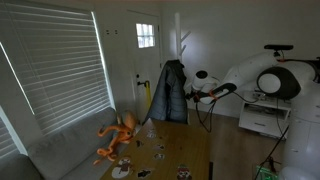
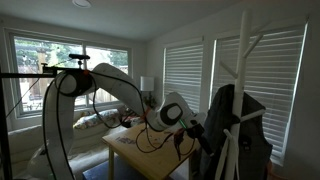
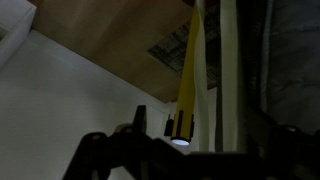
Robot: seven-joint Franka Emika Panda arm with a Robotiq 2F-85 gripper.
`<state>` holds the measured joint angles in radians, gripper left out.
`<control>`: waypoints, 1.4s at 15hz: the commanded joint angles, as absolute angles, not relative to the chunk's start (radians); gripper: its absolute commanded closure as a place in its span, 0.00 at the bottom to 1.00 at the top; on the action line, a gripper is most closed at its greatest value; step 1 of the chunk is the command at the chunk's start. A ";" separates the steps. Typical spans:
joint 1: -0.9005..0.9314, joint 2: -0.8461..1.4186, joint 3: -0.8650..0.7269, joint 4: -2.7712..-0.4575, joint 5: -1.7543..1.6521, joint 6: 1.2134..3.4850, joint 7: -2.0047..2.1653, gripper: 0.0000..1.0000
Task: Move the toe bag to the higher rack
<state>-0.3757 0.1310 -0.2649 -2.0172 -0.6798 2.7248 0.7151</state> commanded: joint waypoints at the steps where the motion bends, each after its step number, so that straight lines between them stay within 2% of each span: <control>1: -0.317 0.228 -0.316 -1.910 -0.657 2.768 0.735 0.00; 7: -0.350 0.322 -0.275 -1.807 -0.648 2.788 0.759 0.00; 8: -0.353 0.336 -0.272 -1.793 -0.642 2.793 0.755 0.04; 9: -0.352 0.343 -0.271 -1.784 -0.641 2.792 0.757 0.11; 11: -0.354 0.356 -0.268 -1.767 -0.630 2.792 0.754 0.31; 15: -0.353 0.360 -0.267 -1.757 -0.618 2.790 0.754 0.61; 16: -0.353 0.356 -0.265 -1.760 -0.615 2.789 0.751 0.65; 17: -0.352 0.356 -0.265 -1.761 -0.614 2.790 0.751 0.60; 18: -0.352 0.355 -0.264 -1.762 -0.612 2.790 0.751 0.61; 20: -0.350 0.353 -0.266 -1.764 -0.615 2.791 0.757 0.84; 21: -0.350 0.348 -0.267 -1.767 -0.615 2.791 0.759 0.88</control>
<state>-0.3457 0.3378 -0.2715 -1.7866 -0.6341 2.7790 0.7472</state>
